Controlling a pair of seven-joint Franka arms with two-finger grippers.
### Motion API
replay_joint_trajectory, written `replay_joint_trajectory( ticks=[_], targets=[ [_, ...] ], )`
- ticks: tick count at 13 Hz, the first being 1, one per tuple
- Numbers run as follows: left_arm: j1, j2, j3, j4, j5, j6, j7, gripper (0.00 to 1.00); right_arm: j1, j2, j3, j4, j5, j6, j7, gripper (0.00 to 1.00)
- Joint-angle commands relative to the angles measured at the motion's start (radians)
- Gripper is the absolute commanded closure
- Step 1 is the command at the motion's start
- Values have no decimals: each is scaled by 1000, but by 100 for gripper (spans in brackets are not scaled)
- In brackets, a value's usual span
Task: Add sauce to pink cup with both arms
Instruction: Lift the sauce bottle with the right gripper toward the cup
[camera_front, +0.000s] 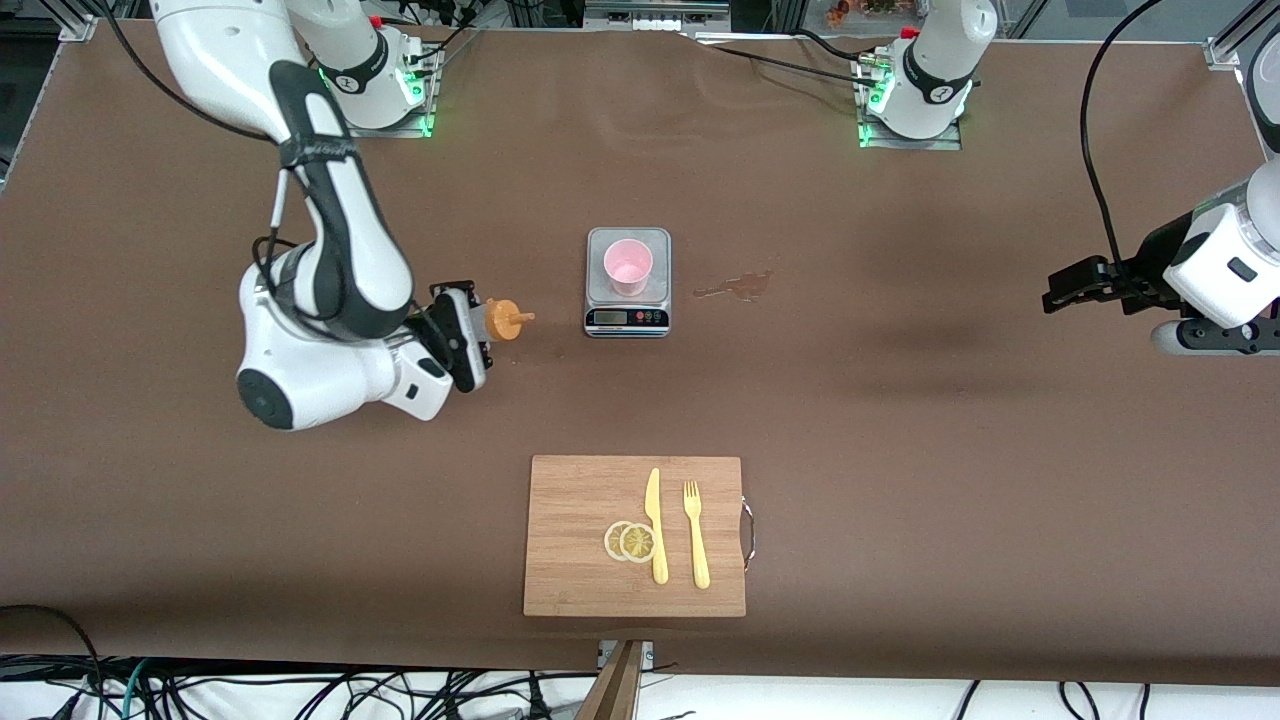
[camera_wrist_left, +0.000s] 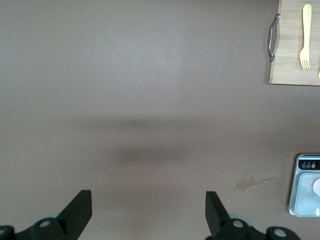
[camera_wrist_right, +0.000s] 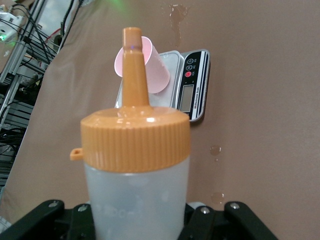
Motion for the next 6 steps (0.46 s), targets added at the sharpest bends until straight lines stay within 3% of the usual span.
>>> replay_joint_trajectory(
  ticks=[1, 3, 6],
  targets=[
    [6, 15, -5, 32, 22, -22, 25, 0, 64, -43, -6, -11, -100, 8, 136, 89],
    [6, 15, -6, 32, 22, -22, 25, 0, 129, -69, -5, -14, -198, 32, 206, 89],
    [6, 18, -6, 32, 22, -22, 25, 0, 191, -72, -6, -42, -251, 75, 229, 89]
  ],
)
